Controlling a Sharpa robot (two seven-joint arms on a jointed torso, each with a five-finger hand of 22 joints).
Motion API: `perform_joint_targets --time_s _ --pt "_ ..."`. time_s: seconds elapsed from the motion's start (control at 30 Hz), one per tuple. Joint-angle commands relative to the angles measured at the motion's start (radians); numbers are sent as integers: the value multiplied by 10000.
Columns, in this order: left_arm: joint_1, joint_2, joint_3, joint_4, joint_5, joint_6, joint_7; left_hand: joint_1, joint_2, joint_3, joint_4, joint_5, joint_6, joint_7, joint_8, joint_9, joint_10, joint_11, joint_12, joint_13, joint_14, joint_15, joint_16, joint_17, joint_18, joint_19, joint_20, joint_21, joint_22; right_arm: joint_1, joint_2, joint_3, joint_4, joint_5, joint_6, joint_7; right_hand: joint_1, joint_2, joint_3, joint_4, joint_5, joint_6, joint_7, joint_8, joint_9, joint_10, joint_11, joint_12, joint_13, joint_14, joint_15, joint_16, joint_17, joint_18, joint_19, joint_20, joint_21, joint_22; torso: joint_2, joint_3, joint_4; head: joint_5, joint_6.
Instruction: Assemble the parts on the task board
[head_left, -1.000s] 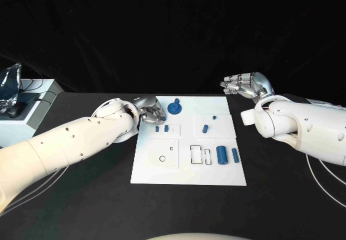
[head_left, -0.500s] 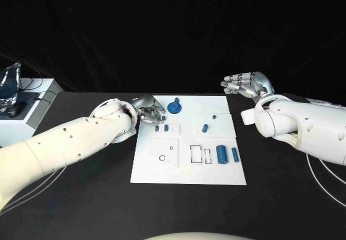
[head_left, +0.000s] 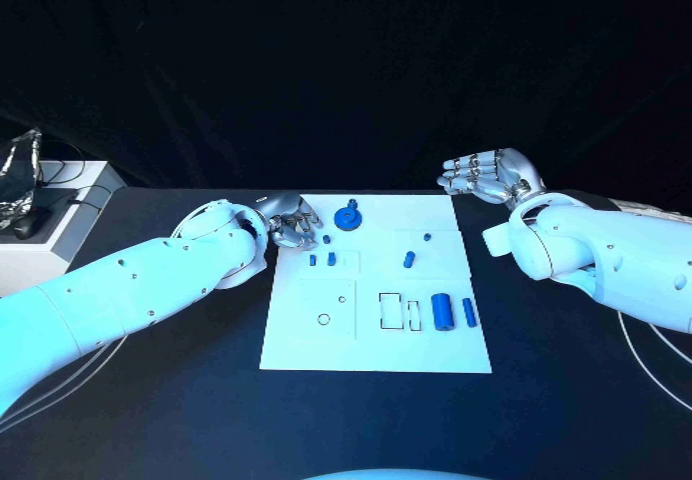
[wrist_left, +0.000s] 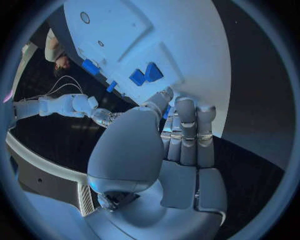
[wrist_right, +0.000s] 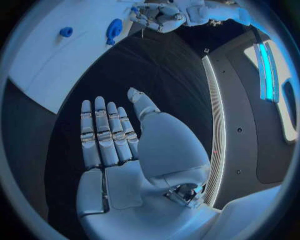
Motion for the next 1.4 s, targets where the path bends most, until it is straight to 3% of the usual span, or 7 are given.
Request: perform_joint_targets --time_s 0.03,0.17,0.37,0.5,0.7,0.9,1.4 --pt "-6 -140 106 15 620 -576 208 116 6 275 -67 12 367 49 55 28 -80 10 20 -25 -194 32 -136 -72 187 -324 16 -469 -189 -35 -23 1 75 -2977 1348 -527 182 64 311 -179 -95 341 -130 7 13 743 -269 155 10 1012 -407 290 143 290 683 -300 371 137 2 4 -11 -69 65" --pt "-14 -433 324 30 1710 -503 301 197 -20 868 -292 44 554 153 39 22 -145 70 43 -21 -470 79 -243 -168 295 -840 33 -1122 -422 -86 -113 0 228 -4885 1937 -900 324 38 558 -391 -336 792 -337 15 4 1784 -661 151 17 2282 -952 605 448 451 1631 -744 985 413 -3 2 14 -164 130" --pt "-15 -960 609 184 4384 -362 739 -199 -5 1440 -320 28 723 268 62 28 -600 278 -111 -60 -1257 235 -797 -579 254 -1487 157 -1772 -668 -154 -231 0 339 -7270 1917 -1914 215 -47 510 -386 -290 1237 -489 -19 -27 2275 -851 -81 15 3492 -1298 809 952 546 2356 -1121 1802 888 -32 4 17 -292 209" --pt "-55 -1358 726 402 7136 -36 1531 -696 81 1065 11 -31 750 271 50 28 -699 342 -278 -59 -1472 337 -1714 -1251 177 -1661 324 -2589 -1296 -225 -305 1 464 -8643 1863 -2620 211 -193 373 -401 -276 1480 -588 -34 -42 2548 -1019 -92 21 3935 -1568 2912 2291 836 3070 -1451 3112 1765 -61 -10 19 -437 249" --pt "-404 -1967 832 832 9815 -55 2136 -1279 579 -2144 1143 -24 657 327 66 36 -540 338 -269 -43 -1234 431 -2677 -2036 -12 -1113 459 -4130 -2824 -347 -329 1 740 -10447 1829 -3746 -82 -396 576 -230 -477 1266 -596 -26 -38 2069 -915 -70 29 3859 -1612 5799 4040 966 3396 -1680 4547 2899 -89 -10 30 -526 251" --pt "-795 -2476 965 1390 11216 306 2986 -753 1159 -3933 1355 -50 722 301 67 40 -567 352 -219 -44 -1231 479 -2939 -2301 -115 -827 406 -4709 -3386 -463 -286 0 890 -11827 1475 -4831 -228 -1055 1699 218 -1100 1176 -579 -17 -28 1120 -640 -66 22 3294 -1454 8629 5920 1085 3441 -1771 5852 4238 -135 -40 89 -582 225" --pt "-1109 -2818 1050 2381 11862 512 3285 -660 1375 -4362 1316 -39 695 324 63 37 -597 363 -231 -48 -1220 474 -2862 -2306 -120 -751 391 -4778 -3406 -617 -1 -6 888 -12500 1391 -5634 70 -1583 2392 1130 -1108 1046 -557 -35 -30 972 -623 -87 14 2903 -1367 9818 6151 1303 3212 -1667 6071 6226 -121 -71 108 -563 196"
